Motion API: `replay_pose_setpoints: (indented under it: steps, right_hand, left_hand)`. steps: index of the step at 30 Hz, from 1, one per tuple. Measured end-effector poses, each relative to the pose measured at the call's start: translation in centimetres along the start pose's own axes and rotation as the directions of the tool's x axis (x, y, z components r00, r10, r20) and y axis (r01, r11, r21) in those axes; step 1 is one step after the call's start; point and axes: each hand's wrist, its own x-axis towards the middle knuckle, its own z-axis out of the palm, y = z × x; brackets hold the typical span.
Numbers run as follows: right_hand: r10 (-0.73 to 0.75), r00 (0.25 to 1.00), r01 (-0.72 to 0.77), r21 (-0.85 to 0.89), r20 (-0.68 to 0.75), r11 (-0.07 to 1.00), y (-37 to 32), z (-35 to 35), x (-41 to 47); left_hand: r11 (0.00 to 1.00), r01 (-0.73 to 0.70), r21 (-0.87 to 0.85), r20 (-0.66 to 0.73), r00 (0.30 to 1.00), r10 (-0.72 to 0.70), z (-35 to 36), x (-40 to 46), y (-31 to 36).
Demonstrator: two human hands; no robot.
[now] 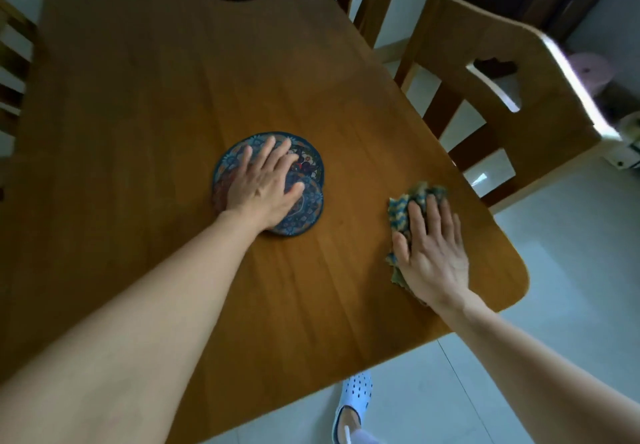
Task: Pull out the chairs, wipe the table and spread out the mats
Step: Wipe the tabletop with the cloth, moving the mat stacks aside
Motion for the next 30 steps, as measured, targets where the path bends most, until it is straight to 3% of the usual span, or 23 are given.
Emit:
replay_pose_setpoints:
  steps: [3,5,10,13,15,17,19,20,21,25,30]
  right_hand:
    - [-0.124,0.992,0.123,0.031,0.027,0.992,-3.8,1.0,-4.0]
    - [-0.196,0.98,0.194,0.055,0.026,0.979,-6.8,1.6,-6.4]
    - [-0.47,0.882,0.466,0.081,0.042,0.881,-13.5,2.5,-11.4]
    - [-0.588,0.801,0.581,0.087,0.115,0.809,-16.2,1.0,-13.9]
    - [-0.517,0.854,0.496,0.221,0.049,0.84,-17.2,-0.4,-15.4]
    - [-0.235,0.972,0.19,0.512,0.024,0.838,-18.3,-2.0,-16.9]
    - [0.05,0.988,-0.148,0.768,0.149,0.623,-19.1,-4.2,-18.1]
    - [0.127,0.973,-0.23,0.841,0.192,0.489,-19.2,-5.3,-18.4]
    - [0.169,0.961,-0.268,0.891,0.22,0.367,-19.2,-6.6,-18.8]
    - [0.235,0.886,-0.386,0.917,0.398,-0.098,-17.9,-11.1,-20.5]
    - [0.23,0.802,-0.417,0.793,0.551,-0.445,-14.9,-15.7,-22.4]
  left_hand:
    - [0.918,0.09,-0.387,-0.129,0.98,-0.151,0.9,-5.4,2.1]
    - [0.838,0.143,-0.527,-0.134,0.959,-0.249,1.8,-10.5,3.1]
    - [0.627,0.382,-0.679,-0.05,0.828,-0.558,1.8,-21.7,3.3]
    - [0.426,0.527,-0.736,0.136,0.731,-0.668,1.0,-27.2,2.2]
    - [0.291,0.613,-0.734,0.272,0.659,-0.702,-0.2,-30.3,1.3]
    - [0.072,0.62,-0.781,0.393,0.578,-0.716,-2.2,-32.5,0.4]
    - [-0.255,0.496,-0.83,0.526,0.548,-0.65,-4.7,-34.0,-0.1]
    - [-0.384,0.402,-0.831,0.555,0.561,-0.614,-6.0,-34.6,-0.1]
    - [-0.449,0.309,-0.839,0.54,0.581,-0.609,-7.2,-35.3,-0.2]
    - [-0.405,0.105,-0.908,0.372,0.644,-0.668,-12.1,-37.2,1.1]
    - [-0.391,0.025,-0.92,0.283,0.734,-0.618,-15.5,-37.7,3.9]
